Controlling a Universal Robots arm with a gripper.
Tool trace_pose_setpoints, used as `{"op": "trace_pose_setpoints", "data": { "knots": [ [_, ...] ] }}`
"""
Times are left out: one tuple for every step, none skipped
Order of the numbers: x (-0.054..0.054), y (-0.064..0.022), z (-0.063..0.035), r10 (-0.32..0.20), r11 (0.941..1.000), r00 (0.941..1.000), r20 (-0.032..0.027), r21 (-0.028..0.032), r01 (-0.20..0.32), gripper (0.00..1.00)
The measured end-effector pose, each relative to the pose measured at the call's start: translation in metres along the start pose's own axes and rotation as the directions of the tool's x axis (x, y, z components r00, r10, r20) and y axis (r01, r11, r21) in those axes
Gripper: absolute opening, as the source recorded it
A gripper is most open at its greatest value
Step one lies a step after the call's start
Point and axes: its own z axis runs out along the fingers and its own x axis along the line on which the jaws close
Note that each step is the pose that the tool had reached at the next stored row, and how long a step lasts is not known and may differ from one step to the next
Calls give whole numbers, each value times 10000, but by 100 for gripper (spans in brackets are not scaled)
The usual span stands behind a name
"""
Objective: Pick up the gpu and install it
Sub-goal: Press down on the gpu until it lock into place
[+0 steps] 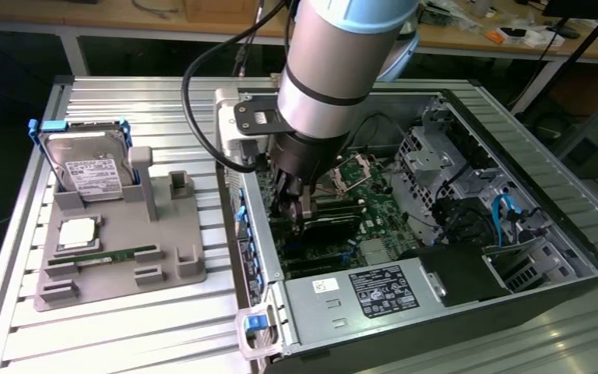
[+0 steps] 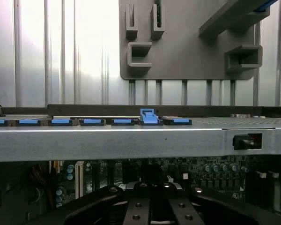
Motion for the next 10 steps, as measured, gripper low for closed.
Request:
{"op": "trace_pose_setpoints", "data": {
  "knots": [
    [0,0,5,0,10000,10000,2,1,0,11],
    [1,0,8,0,10000,10000,2,1,0,11],
    [1,0,12,0,10000,10000,2,1,0,11],
    [2,-1,18,0,10000,10000,2,2,0,11],
    [2,-1,23,0,10000,10000,3,2,0,11],
    [3,-1,27,0,10000,10000,2,1,0,11],
    [3,-1,35,0,10000,10000,2,1,0,11],
    [5,-2,52,0,10000,10000,2,1,0,11],
    [7,-2,70,1,10000,10000,2,1,-1,11],
    [9,-3,87,0,10000,10000,2,2,0,11]
  ]
}}
